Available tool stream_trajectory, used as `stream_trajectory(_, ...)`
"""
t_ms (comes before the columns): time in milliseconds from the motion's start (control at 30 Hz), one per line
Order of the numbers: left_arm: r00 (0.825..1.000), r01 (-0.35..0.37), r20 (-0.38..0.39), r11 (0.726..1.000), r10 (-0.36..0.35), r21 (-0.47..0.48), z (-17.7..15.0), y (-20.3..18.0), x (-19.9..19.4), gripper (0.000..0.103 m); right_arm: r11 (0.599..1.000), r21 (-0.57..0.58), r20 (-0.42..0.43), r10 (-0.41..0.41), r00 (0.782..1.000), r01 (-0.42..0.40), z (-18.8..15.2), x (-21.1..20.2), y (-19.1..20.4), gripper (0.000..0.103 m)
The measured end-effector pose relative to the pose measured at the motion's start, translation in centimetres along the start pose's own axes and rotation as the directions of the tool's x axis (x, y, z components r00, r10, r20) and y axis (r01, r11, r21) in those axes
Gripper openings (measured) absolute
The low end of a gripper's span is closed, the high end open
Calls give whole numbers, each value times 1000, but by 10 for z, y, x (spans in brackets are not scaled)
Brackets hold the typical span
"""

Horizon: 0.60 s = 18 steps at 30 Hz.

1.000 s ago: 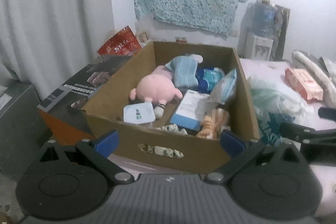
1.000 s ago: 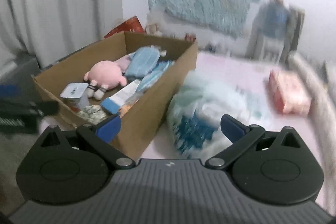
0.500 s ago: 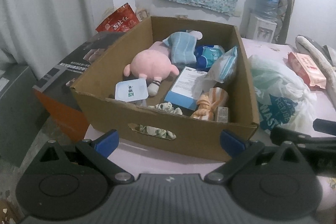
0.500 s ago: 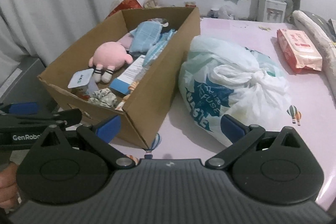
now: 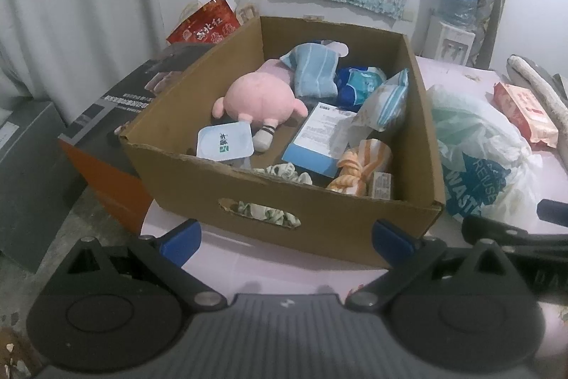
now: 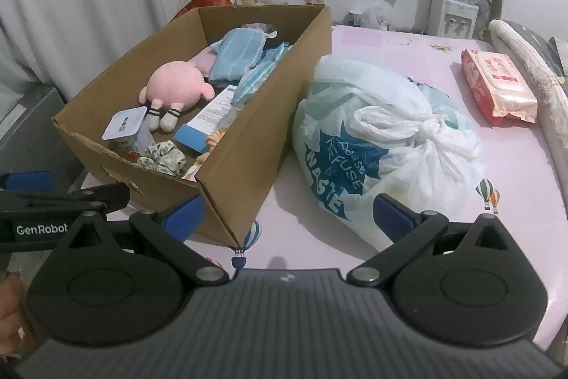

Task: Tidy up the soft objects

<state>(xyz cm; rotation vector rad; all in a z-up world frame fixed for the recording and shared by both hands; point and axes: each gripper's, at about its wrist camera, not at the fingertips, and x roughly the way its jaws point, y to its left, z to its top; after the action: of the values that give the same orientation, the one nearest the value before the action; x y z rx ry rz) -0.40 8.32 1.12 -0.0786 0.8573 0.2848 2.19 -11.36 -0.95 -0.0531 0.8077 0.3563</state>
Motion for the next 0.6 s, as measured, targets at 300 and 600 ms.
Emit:
stream_trajectory(300,1000,-2,-9,1000,2,7,0,-2,0,103,1000,6,2,-1,1000,1,0,0,-1,102)
stream_trajectory(600,1000,-7,-17,1000,7,9,-1,-2,2,103,1000,8,-3,1,1000,-1,0,1,-3,102)
